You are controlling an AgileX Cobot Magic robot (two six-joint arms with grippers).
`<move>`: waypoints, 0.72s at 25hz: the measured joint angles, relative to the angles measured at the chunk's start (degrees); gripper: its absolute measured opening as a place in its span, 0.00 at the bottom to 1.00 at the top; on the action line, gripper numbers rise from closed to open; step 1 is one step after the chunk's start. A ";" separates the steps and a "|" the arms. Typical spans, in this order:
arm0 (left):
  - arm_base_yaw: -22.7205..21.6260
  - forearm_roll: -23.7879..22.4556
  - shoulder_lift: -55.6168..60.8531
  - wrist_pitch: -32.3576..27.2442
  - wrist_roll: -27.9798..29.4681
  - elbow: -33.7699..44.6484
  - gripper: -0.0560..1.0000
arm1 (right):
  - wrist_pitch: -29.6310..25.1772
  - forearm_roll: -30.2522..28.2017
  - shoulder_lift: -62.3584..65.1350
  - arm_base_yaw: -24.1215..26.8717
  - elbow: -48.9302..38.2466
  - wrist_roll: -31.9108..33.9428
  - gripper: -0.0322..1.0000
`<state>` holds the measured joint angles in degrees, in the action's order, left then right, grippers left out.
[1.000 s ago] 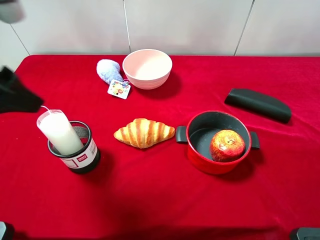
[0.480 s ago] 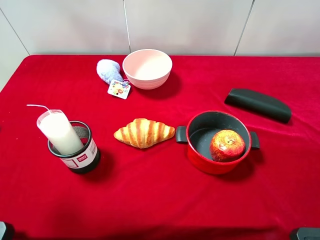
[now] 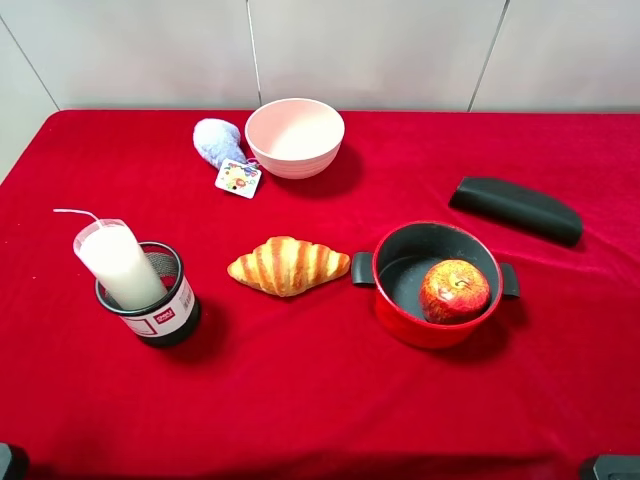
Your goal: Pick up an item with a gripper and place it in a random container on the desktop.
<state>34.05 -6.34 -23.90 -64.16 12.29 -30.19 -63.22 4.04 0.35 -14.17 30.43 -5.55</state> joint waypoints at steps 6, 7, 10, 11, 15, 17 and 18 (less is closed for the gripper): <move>0.00 0.00 0.93 2.19 -1.80 1.05 0.95 | 0.00 0.04 0.00 0.00 0.00 0.00 0.70; 0.00 0.00 0.99 2.24 -1.82 1.05 0.95 | 0.00 0.04 0.00 0.00 0.00 0.00 0.70; 0.00 0.00 1.06 2.49 -1.87 1.05 0.95 | 0.00 0.06 0.00 0.00 0.00 0.00 0.70; 0.00 0.00 1.06 2.49 -1.87 1.05 0.95 | 0.00 0.11 0.00 0.00 0.00 0.00 0.70; -1.22 0.14 2.21 2.87 -2.07 1.16 0.95 | 0.00 0.23 0.00 0.00 0.00 0.00 0.70; -5.76 1.21 4.27 2.98 -3.38 1.28 0.95 | 0.00 0.34 0.00 0.00 0.00 0.00 0.70; -7.56 2.12 5.25 3.04 -4.46 1.28 0.95 | 0.00 0.40 0.00 0.00 0.00 0.00 0.70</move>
<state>26.48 -4.22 -18.64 -61.12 7.82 -28.92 -63.22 4.45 0.35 -14.17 30.43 -5.55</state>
